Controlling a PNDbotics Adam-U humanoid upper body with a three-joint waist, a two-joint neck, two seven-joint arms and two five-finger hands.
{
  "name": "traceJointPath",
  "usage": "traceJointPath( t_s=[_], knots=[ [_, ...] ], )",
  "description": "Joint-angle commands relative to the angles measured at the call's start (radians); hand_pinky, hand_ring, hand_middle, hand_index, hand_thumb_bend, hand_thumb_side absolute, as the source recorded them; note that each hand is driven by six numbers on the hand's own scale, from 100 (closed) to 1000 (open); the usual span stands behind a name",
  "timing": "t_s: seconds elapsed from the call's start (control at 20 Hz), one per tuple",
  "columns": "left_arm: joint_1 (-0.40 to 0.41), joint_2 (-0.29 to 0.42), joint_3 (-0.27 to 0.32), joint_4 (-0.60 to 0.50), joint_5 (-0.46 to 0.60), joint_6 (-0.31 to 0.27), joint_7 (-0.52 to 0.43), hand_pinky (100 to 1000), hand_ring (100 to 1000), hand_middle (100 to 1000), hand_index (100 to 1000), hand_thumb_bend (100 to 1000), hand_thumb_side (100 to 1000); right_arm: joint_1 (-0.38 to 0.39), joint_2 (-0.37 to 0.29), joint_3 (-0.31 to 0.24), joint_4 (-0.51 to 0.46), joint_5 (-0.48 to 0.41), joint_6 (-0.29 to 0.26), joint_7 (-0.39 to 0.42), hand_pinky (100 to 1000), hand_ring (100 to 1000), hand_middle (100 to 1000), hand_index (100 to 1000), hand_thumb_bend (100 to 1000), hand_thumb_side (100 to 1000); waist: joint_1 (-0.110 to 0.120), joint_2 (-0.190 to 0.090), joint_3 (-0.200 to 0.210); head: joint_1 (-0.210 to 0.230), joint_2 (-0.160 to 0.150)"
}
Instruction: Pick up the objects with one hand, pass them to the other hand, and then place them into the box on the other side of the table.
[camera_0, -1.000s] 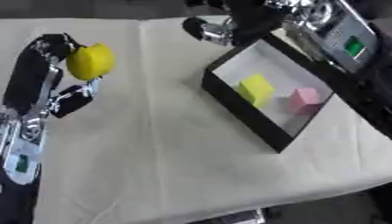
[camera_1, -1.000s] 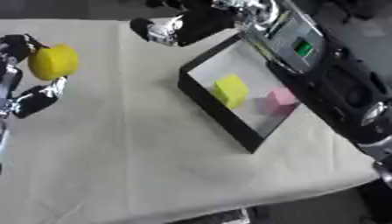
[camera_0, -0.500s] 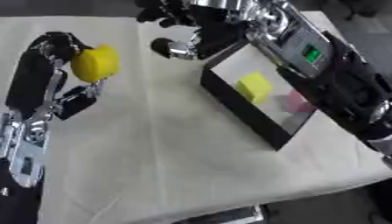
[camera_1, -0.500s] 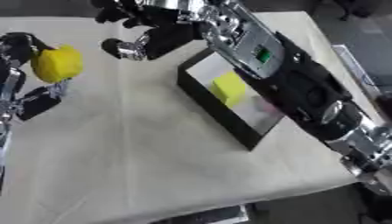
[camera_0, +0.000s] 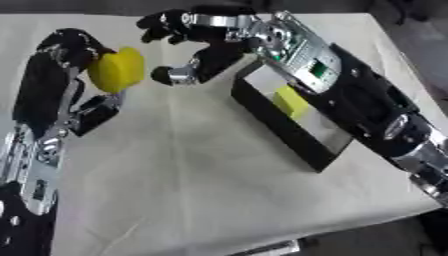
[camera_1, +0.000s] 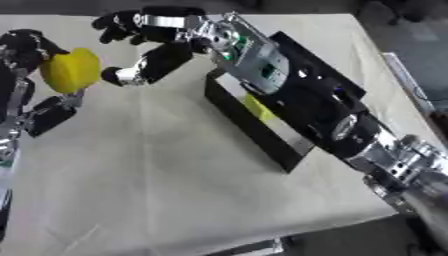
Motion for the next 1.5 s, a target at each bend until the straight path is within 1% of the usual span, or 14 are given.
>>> traceJointPath(
  t_s=[0.05, 0.3, 0.65, 0.9, 1.1, 1.2, 1.4, 1.45, 1.5],
  knots=[
    [-0.022, -0.012, -0.012, -0.024, -0.011, 0.001, 0.032, 747, 549, 470, 542, 100, 100, -0.028, -0.002, 0.001, 0.022, 0.026, 0.005, -0.020, 1000, 1000, 900, 1000, 273, 436, 0.003, -0.011, 0.002, -0.009, -0.008],
    [-0.026, -0.028, -0.026, -0.026, -0.007, -0.017, 0.056, 748, 547, 469, 543, 100, 100, -0.051, 0.024, 0.018, 0.062, 0.029, 0.012, -0.009, 1000, 1000, 902, 1000, 253, 465, 0.002, -0.002, 0.007, -0.021, -0.015],
    [-0.031, -0.049, -0.030, -0.021, -0.006, -0.024, 0.041, 750, 546, 469, 544, 100, 100, -0.067, 0.048, 0.031, 0.078, 0.011, 0.021, 0.037, 1000, 1000, 888, 1000, 253, 473, -0.002, 0.005, 0.006, -0.021, -0.020],
    [-0.032, -0.060, -0.028, -0.025, -0.009, -0.028, 0.039, 752, 546, 469, 545, 100, 100, -0.074, 0.056, 0.036, 0.074, -0.010, 0.024, 0.082, 1000, 1000, 873, 1000, 280, 437, -0.007, 0.011, 0.007, -0.019, -0.019],
    [-0.035, -0.068, -0.032, -0.030, -0.013, -0.044, 0.047, 751, 551, 473, 549, 100, 100, -0.079, 0.067, 0.045, 0.084, -0.044, 0.048, 0.149, 1000, 1000, 797, 1000, 320, 375, -0.010, 0.016, 0.010, -0.020, -0.019],
    [-0.037, -0.072, -0.036, -0.035, -0.021, -0.054, 0.057, 752, 553, 476, 550, 100, 100, -0.081, 0.072, 0.048, 0.091, -0.063, 0.072, 0.180, 1000, 1000, 781, 1000, 322, 369, -0.010, 0.018, 0.012, -0.022, -0.019],
    [-0.038, -0.079, -0.041, -0.034, -0.030, -0.071, 0.079, 754, 557, 480, 556, 100, 100, -0.085, 0.079, 0.052, 0.101, -0.118, 0.126, 0.233, 1000, 1000, 716, 1000, 301, 339, -0.012, 0.019, 0.014, -0.031, -0.020],
    [-0.038, -0.080, -0.042, -0.032, -0.031, -0.074, 0.081, 755, 558, 482, 558, 100, 100, -0.086, 0.081, 0.052, 0.102, -0.130, 0.138, 0.242, 1000, 1000, 693, 985, 285, 333, -0.012, 0.019, 0.015, -0.033, -0.020],
    [-0.038, -0.081, -0.043, -0.031, -0.033, -0.076, 0.083, 756, 559, 486, 564, 100, 100, -0.086, 0.082, 0.052, 0.103, -0.143, 0.150, 0.249, 1000, 1000, 656, 951, 245, 336, -0.012, 0.020, 0.015, -0.035, -0.019]
  ],
)
